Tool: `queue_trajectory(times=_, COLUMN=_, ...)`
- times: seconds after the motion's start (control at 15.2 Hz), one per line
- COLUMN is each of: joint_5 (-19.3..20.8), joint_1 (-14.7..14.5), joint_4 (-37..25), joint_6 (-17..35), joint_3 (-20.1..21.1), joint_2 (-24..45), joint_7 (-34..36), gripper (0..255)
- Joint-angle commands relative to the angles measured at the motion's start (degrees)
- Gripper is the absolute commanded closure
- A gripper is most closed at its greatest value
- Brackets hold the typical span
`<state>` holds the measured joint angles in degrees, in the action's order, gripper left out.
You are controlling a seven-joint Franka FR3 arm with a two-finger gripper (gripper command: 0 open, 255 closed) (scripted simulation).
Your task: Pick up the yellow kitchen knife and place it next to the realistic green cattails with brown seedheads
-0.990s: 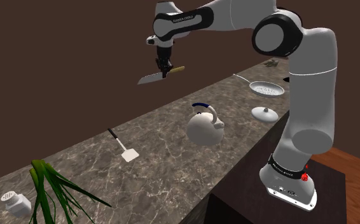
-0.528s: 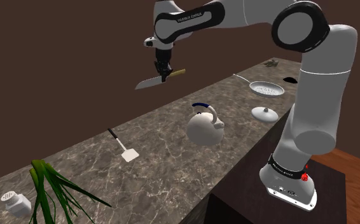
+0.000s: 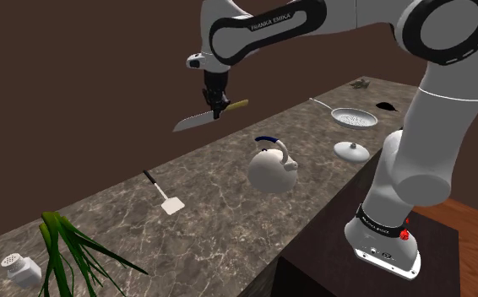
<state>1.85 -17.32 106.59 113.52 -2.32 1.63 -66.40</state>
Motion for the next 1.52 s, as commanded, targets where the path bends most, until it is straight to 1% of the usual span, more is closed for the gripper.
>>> queue_trajectory(times=0.0, joint_5=0.4, joint_1=-1.3, joint_4=3.5, joint_6=0.7, joint_3=1.2, joint_2=-2.7, joint_7=2.8, gripper=255)
queue_trajectory(times=0.33, joint_5=0.8, joint_1=-4.3, joint_4=8.7, joint_6=1.1, joint_3=4.6, joint_2=-7.2, joint_7=9.2, gripper=255)
queue_trajectory(times=0.73, joint_5=0.5, joint_1=-7.8, joint_4=12.7, joint_6=1.0, joint_3=9.1, joint_2=-11.0, joint_7=17.2, gripper=255)
queue_trajectory(times=1.06, joint_5=0.0, joint_1=-10.8, joint_4=14.2, joint_6=0.6, joint_3=13.2, joint_2=-12.7, joint_7=23.9, gripper=255)
queue_trajectory(times=1.45, joint_5=-0.4, joint_1=-14.2, joint_4=13.9, joint_6=-0.2, joint_3=18.4, joint_2=-12.8, joint_7=32.4, gripper=255)
